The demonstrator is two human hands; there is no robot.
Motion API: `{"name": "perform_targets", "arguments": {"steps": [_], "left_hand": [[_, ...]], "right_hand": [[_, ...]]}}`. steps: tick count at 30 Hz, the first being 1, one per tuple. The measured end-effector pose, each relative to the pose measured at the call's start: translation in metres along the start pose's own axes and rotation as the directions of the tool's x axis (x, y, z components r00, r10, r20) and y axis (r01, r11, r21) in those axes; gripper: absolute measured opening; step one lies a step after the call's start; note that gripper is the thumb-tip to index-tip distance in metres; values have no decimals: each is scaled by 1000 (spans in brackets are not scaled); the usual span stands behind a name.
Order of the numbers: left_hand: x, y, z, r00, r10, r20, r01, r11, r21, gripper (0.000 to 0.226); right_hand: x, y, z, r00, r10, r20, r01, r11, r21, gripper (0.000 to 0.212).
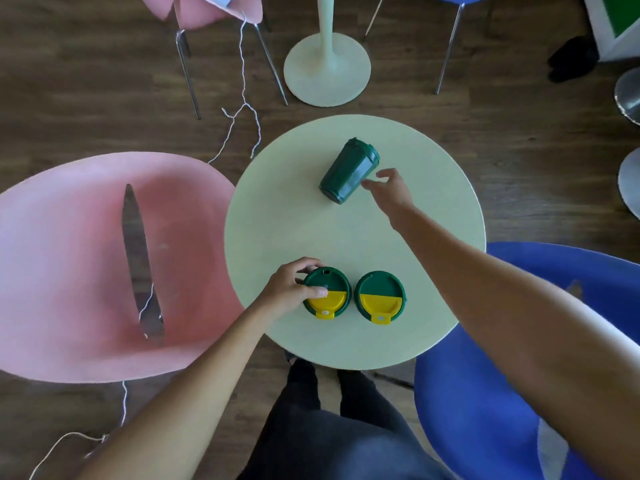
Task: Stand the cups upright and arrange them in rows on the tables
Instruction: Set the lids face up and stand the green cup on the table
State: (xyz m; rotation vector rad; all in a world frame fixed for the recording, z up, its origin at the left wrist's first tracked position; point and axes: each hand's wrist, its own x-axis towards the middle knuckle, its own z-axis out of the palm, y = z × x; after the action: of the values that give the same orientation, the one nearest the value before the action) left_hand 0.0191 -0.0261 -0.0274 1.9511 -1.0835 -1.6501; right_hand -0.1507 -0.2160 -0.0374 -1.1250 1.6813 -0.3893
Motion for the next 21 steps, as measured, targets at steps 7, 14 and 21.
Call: {"name": "perform_targets", "arguments": {"steps": [7,14,21], "left_hand": [[4,-8,1,997,-82,-1,81,988,-129,45],[3,-6,-5,996,-79,29,82,990,-118,45],[0,1,-6,994,-96,45,101,986,-133,45]], "right_hand": [[73,-34,25,981,187,41,-191,972,133,81],[81,-24,34,993,118,4,-117,983,141,68],[21,6,17,958,-286,4,286,958,-32,75]]}}
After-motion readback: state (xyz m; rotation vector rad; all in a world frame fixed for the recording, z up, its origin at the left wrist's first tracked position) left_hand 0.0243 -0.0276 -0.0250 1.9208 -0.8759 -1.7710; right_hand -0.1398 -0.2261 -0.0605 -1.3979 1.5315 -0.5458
